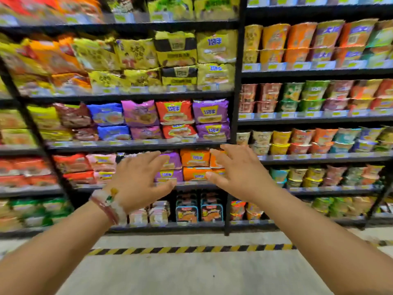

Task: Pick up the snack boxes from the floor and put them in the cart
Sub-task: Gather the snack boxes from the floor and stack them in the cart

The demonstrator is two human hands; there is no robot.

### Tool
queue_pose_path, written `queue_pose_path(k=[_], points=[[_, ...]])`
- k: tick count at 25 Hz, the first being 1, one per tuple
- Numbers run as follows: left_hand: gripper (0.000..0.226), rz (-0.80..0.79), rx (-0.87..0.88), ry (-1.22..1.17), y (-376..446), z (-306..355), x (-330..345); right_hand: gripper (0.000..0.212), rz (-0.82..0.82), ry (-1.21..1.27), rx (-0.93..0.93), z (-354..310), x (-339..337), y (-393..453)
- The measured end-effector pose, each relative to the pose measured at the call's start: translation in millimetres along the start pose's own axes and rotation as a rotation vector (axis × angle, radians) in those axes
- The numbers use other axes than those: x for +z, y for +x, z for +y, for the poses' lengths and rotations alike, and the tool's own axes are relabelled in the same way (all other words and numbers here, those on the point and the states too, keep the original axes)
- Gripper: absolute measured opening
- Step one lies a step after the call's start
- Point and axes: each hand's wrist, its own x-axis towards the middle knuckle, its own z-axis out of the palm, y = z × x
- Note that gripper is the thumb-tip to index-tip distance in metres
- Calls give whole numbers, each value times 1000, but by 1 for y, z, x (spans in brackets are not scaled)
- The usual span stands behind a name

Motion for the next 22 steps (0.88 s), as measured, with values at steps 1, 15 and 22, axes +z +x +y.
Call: queue_pose_path(k=[1,15,22], points=[[97,2,-43,27,-14,-30,-2,71,-6,26,-51,-26,10,17],[98,-21,-620,215,-134,-280,-4,78,-59,168,-695,-283,107,215],[98,-2,-871,275,-132,-383,14,66,-61,162,-950,-380,150,335]])
